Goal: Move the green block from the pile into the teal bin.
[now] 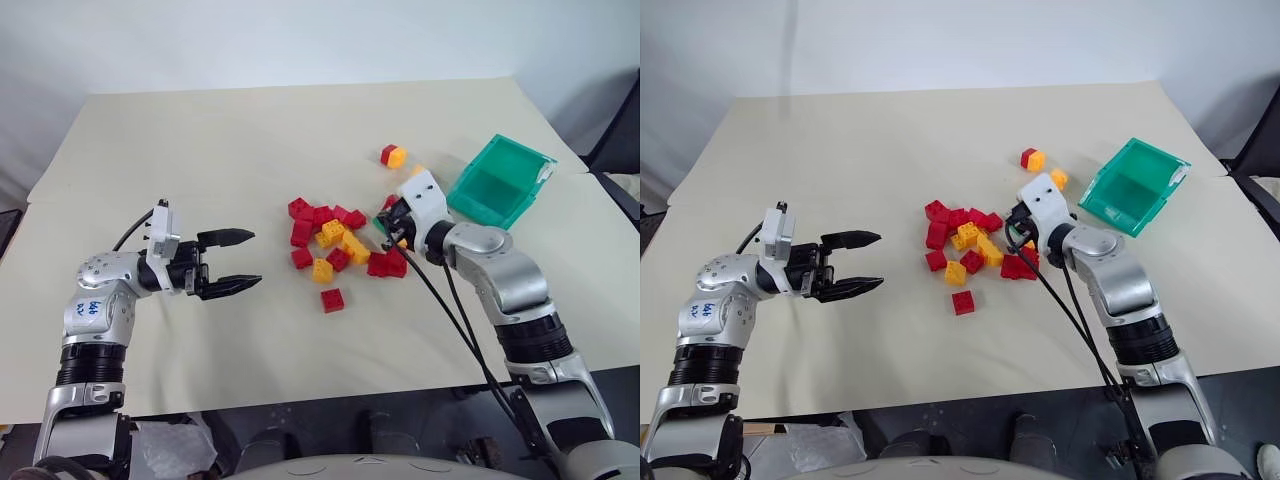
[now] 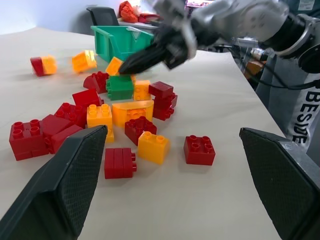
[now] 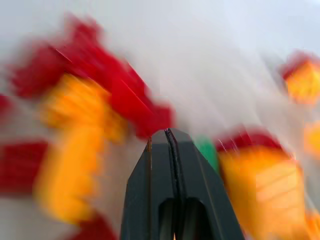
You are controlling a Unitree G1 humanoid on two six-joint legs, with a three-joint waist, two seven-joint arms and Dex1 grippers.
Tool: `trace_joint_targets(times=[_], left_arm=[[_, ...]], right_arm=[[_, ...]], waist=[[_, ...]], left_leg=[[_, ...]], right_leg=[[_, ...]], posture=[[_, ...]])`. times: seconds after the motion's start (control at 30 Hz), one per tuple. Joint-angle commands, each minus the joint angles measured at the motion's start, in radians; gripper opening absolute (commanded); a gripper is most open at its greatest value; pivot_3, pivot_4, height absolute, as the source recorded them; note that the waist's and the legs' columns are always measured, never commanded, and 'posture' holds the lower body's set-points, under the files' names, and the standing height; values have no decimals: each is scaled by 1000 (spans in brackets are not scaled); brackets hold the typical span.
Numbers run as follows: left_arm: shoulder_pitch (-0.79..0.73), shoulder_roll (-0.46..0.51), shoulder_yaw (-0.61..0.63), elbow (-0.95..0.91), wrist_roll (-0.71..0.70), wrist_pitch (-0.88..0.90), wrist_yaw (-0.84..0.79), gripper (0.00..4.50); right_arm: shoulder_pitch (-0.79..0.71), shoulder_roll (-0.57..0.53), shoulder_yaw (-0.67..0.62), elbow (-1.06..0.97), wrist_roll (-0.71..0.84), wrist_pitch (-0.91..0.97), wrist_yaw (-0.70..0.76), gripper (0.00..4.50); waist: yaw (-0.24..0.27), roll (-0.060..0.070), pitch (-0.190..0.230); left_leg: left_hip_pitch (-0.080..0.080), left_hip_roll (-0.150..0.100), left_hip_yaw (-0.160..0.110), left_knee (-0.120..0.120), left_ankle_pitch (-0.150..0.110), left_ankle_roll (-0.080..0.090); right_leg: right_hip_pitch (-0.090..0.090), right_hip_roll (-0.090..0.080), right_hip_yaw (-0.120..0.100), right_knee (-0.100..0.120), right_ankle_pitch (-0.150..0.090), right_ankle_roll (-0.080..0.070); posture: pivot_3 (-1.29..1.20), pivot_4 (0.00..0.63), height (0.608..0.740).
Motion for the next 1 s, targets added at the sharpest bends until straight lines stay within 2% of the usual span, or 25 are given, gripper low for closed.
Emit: trace_joint_targets(times=[0.03, 0.23, 0.3, 0.37, 0.43, 0.47, 0.8, 0.93, 1.0], left_arm=[[-12, -4, 8, -8, -15, -14, 1, 4500], [-19, -8, 8, -2, -16, -24, -8, 4500], [-26, -9, 8, 5, -15, -27, -11, 4500], [-33, -13, 8, 15, -13, -35, -13, 4500], [-39, -16, 8, 23, -11, -43, -13, 4500], [-41, -18, 7, 26, -11, -45, -14, 4500], [-43, -35, -1, 35, -11, -68, -32, 4500], [-43, -44, -5, 35, -10, -76, -33, 4500], [-43, -46, -5, 33, -11, -77, -31, 4500]], right_arm=[[-9, -24, -27, -56, 17, 11, 37, 21], [-84, -89, -19, 17, 5, -3, 124, 21], [-128, -150, 41, 71, -32, -35, 209, 21], [-192, -224, 116, 137, -59, -57, 351, 369], [-242, -261, 169, 181, -83, -56, 434, 910], [-276, -266, 200, 212, -96, -39, 469, 1167], [-422, -239, 321, 407, -235, -142, 612, 1167], [-459, -194, 334, 509, -303, -166, 584, 2323], [-470, -182, 330, 533, -319, -175, 589, 2323]], waist=[[0, 0, 0], [1, 0, 0], [1, 0, 0], [0, 0, 0], [0, 0, 0], [0, 0, 0], [-2, 0, 0], [0, 0, 0], [0, 0, 0]], left_leg=[[0, 0, 0, 0, 0, 0], [0, -1, 0, 1, 0, 0], [0, 0, 1, 1, 0, 0], [0, 0, 2, 0, 0, 0], [0, 0, 3, 1, 0, 0], [0, 0, 3, 0, 0, 0], [0, 0, 4, 1, 0, 0], [-1, 0, 3, 1, 0, 0], [-1, 0, 3, 1, 0, 0]], right_leg=[[0, 0, 0, 0, 0, 0], [0, 0, 0, 0, 0, 0], [0, 0, 0, 0, 0, 0], [0, 0, 0, 0, 0, 0], [0, 0, 0, 0, 0, 0], [0, 0, 0, -1, 0, 0], [0, 0, 0, 0, 0, 0], [0, 0, 0, 0, 0, 0], [0, 0, 0, 0, 0, 0]], posture=[[0, 150, 740], [0, 150, 740], [0, 150, 740], [0, 150, 740], [0, 150, 740], [0, 150, 740], [0, 150, 740], [0, 150, 740], [0, 150, 740]])
